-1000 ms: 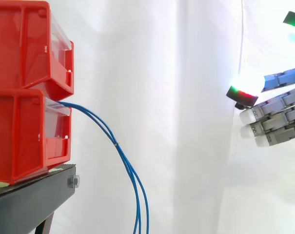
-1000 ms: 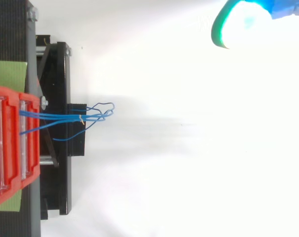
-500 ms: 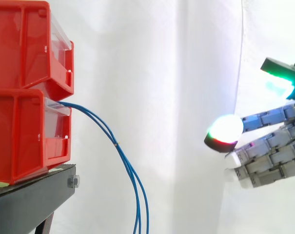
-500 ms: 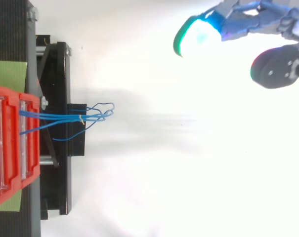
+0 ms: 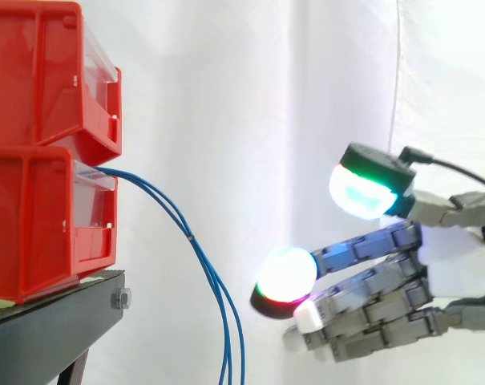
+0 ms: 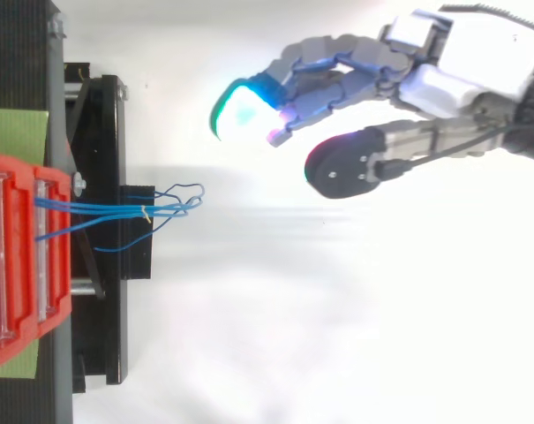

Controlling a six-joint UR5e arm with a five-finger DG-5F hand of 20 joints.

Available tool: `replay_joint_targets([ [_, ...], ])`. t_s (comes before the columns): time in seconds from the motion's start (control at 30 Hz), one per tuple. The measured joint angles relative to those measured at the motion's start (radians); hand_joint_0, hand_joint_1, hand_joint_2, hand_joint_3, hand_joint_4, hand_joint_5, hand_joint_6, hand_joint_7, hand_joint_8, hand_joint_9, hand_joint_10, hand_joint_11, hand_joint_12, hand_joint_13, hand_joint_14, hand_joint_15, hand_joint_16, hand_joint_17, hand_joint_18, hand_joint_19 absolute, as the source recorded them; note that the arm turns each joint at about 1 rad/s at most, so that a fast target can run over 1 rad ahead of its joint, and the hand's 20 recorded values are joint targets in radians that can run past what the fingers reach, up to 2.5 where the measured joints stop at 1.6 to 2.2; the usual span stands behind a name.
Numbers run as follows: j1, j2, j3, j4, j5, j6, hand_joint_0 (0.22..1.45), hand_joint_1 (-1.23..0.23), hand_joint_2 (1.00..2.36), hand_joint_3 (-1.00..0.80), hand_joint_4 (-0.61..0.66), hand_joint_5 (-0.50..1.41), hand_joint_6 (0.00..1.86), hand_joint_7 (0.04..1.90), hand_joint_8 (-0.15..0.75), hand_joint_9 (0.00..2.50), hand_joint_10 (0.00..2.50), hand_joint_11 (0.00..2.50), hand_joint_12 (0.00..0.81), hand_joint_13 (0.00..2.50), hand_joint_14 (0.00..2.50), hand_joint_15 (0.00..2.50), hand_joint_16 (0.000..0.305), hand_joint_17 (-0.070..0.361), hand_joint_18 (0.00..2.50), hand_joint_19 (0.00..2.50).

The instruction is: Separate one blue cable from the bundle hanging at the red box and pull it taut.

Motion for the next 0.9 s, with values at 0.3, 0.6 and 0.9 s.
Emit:
replay_joint_targets([
  [0.3,0.006,-0.047,0.032,0.022,0.006,-0.005,0.54,-0.58,1.00,-0.46,0.30,-0.20,0.50,0.83,0.335,0.74,0.01,0.32,0.278,0.51,0.01,0.15,0.027,0.060,0.27,0.06],
  [0.6,0.021,-0.049,0.033,0.043,0.057,-0.056,0.54,-0.58,1.00,-0.47,0.30,-0.20,0.50,0.83,0.334,0.74,0.01,0.34,0.281,0.53,0.01,0.16,0.027,0.061,0.29,0.08],
  [0.9,0.033,-0.085,0.046,0.074,0.068,-0.084,0.54,-0.58,1.00,-0.47,0.30,-0.19,0.50,0.84,0.333,0.75,0.01,0.34,0.282,0.55,0.01,0.17,0.027,0.061,0.31,0.10],
])
